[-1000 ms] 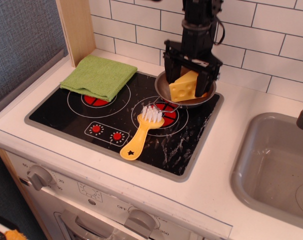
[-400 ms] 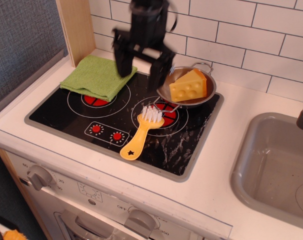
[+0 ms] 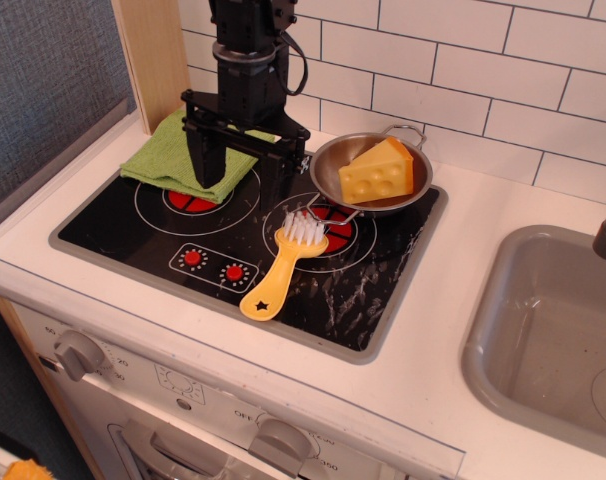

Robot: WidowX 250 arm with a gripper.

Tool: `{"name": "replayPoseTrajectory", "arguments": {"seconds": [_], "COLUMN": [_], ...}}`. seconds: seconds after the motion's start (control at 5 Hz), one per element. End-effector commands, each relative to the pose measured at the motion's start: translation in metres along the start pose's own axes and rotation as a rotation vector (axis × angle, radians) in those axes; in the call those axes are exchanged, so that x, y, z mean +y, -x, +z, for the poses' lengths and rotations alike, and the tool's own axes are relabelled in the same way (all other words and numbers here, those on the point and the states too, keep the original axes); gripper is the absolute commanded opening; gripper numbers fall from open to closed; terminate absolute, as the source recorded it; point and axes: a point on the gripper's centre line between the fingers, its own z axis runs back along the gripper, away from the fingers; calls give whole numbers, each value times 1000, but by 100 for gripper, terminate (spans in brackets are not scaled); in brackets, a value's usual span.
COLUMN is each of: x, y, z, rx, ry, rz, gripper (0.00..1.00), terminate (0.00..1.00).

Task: Move the cheese into the silver pot

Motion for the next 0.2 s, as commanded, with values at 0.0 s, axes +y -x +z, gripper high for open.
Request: {"name": "replayPoseTrajectory", "arguments": {"seconds": [0.0], "x": [0], "y": [1], "z": [18], "rx": [-51], "ry": [-12], "rz": [1], "gripper": [100], "terminate": [100]}}
